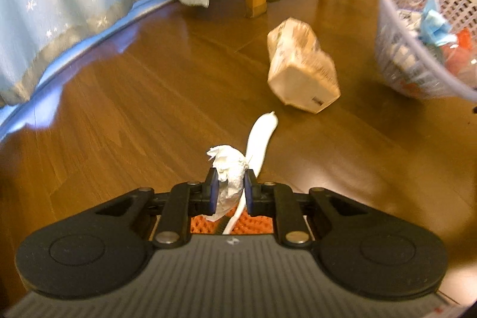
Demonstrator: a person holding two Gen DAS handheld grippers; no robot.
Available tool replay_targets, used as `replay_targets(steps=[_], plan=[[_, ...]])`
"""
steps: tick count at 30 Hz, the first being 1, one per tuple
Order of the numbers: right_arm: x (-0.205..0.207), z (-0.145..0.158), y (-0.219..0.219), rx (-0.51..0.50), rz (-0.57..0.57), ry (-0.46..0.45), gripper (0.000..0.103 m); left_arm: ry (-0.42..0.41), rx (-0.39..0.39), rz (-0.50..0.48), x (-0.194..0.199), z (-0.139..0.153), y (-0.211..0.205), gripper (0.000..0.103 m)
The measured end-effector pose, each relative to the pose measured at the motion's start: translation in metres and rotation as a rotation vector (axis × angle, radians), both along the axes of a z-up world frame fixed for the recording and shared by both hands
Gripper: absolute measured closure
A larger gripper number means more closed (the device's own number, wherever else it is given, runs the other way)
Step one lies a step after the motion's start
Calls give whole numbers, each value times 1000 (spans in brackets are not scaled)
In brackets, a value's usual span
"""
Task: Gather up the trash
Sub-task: 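Grasp the white tissue with the left gripper and lift it, then carry the tissue into the basket and open the left gripper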
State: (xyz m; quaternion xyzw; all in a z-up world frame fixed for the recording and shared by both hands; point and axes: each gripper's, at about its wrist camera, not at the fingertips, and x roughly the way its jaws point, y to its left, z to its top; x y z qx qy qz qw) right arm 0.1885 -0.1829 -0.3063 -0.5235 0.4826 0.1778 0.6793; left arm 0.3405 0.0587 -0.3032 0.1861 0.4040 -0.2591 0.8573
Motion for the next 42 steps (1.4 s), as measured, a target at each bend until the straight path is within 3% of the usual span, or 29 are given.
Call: replay_targets(steps=[9,20,42], plan=[[0,0,0,-1,1,1,92,-44,-78,-54,-19,55,-20,89],[1,0,0,0,2,0,92,-74,-167,-196,-36,100,-69,89],[0,1,-2,16,-3,-3,93,-97,-276,-502,-50,140,-180,88]])
